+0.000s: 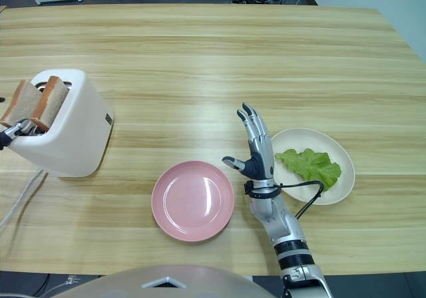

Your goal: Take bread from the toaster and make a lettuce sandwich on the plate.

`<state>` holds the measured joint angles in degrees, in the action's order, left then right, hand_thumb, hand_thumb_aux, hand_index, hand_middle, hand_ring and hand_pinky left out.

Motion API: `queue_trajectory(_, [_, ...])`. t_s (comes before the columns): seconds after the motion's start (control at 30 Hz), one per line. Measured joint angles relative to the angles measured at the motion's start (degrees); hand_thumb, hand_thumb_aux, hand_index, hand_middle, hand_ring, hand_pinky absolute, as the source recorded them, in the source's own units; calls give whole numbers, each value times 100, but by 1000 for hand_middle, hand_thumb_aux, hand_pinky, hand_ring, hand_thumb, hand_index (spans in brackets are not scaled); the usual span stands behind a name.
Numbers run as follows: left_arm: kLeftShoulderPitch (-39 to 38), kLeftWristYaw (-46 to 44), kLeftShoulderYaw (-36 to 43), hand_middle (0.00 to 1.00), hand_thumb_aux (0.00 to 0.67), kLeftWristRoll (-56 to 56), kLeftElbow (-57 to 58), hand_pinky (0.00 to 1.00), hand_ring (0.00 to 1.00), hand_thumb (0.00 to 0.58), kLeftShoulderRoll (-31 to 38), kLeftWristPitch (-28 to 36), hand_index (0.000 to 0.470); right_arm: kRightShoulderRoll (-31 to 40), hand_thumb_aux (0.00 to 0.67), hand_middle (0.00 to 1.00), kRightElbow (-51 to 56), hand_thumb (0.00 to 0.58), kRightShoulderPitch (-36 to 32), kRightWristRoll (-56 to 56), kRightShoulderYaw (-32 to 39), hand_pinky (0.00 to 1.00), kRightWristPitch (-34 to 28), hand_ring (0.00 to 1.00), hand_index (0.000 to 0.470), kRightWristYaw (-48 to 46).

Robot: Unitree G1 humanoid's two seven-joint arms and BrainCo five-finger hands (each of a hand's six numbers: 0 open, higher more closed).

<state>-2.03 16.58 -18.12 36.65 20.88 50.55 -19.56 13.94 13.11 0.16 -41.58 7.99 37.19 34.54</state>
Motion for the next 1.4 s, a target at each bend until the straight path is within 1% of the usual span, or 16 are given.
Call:
queue_trajectory(0.07, [-3, -4, 31, 0, 670, -131, -27, 0, 0, 580, 14, -54, 470, 1, 0, 0, 0, 0, 10, 2, 18, 0, 0, 0, 0, 4])
queue_trajectory(0.1, [-22, -32, 48, 67, 670, -188, -77, 67, 67, 580, 31, -87, 470, 1, 0, 0, 0, 0, 15, 2, 30, 0, -1, 0, 0, 5])
queue_trajectory(0.13, [-53, -48, 67, 345, 670, -223, -131, 345, 345, 580, 37, -113, 470, 0, 0, 0, 0, 0, 25, 4, 38, 0, -1, 0, 0, 7])
queue_trajectory(0.17, [-75, -72, 88, 541, 670, -263, -188, 541, 541, 580, 37, -129, 470, 1, 0, 0, 1, 0, 38, 5, 39, 0, -3, 0, 0, 13])
queue_trajectory(0.33, [-82, 81, 136, 1000, 670, -342, -437, 1000, 1000, 580, 2, -88, 470, -14, 0, 0, 63, 0, 95, 10, 71, 0, -21, 0, 0, 46])
queue_trajectory(0.4, [44, 384, 144, 1000, 670, -223, -472, 1000, 1000, 580, -99, 67, 470, -26, 0, 0, 91, 0, 110, 11, 76, 0, -32, 0, 0, 72])
queue_trajectory(0.47, [322, 961, 89, 1000, 670, -143, -460, 1000, 1000, 580, -362, 388, 470, -26, 0, 0, 151, 0, 118, 12, 76, 0, -40, 0, 0, 124])
queue_trajectory(0.6, [931, 2131, -167, 1000, 670, -133, -538, 1000, 1000, 580, -736, 572, 470, -28, 0, 0, 267, 0, 132, 14, 73, 0, -56, 0, 0, 237])
queue_trajectory(0.7, [1278, 3022, -346, 1000, 670, -199, -973, 1000, 1000, 580, -1067, 244, 470, -27, 0, 0, 366, 0, 131, 13, 60, 0, -73, 0, 0, 378])
queue_trajectory(0.77, [1306, 3156, -286, 1000, 670, -462, -1760, 1000, 1000, 580, -1423, -327, 470, -2, 0, 0, 419, 0, 128, 19, 37, 0, -71, 0, 0, 450])
queue_trajectory(0.83, [1099, 2553, 235, 1000, 670, -1067, -2494, 1000, 1000, 580, -1641, -979, 470, 57, 0, 0, 422, 0, 125, 41, -34, 0, -64, 0, 0, 511])
queue_trajectory(0.9, [671, 1446, 1127, 1000, 670, -1931, -2862, 1000, 1000, 580, -1852, -1373, 470, 241, 0, 0, 419, 0, 127, 49, -196, 0, -75, 0, 0, 589])
queue_trajectory(1.07, [-228, -978, 2719, 1000, 670, -3724, -2998, 1000, 1000, 580, -1866, -1523, 470, 769, 0, 0, 237, 0, 272, 9, -725, 0, -199, 0, 0, 794])
queue_trajectory(1.13, [-576, -2001, 3411, 1000, 670, -4093, -3001, 1000, 1000, 580, -1861, -1549, 470, 1193, 0, 0, -17, 0, 516, -12, -1219, 0, -366, 0, 0, 880])
queue_trajectory(1.27, [-737, -2932, 3817, 1000, 670, -4214, -2871, 1000, 1000, 580, -1874, -1537, 470, 1888, 0, 0, -211, 0, 888, -71, -1858, 0, -754, 0, 0, 808])
queue_trajectory(1.4, [-737, -3364, 3884, 1000, 670, -3870, -2266, 1000, 1000, 580, -2019, -1433, 470, 2374, 0, 0, 44, 0, 1295, -371, -1992, 0, -1254, 0, 0, 609])
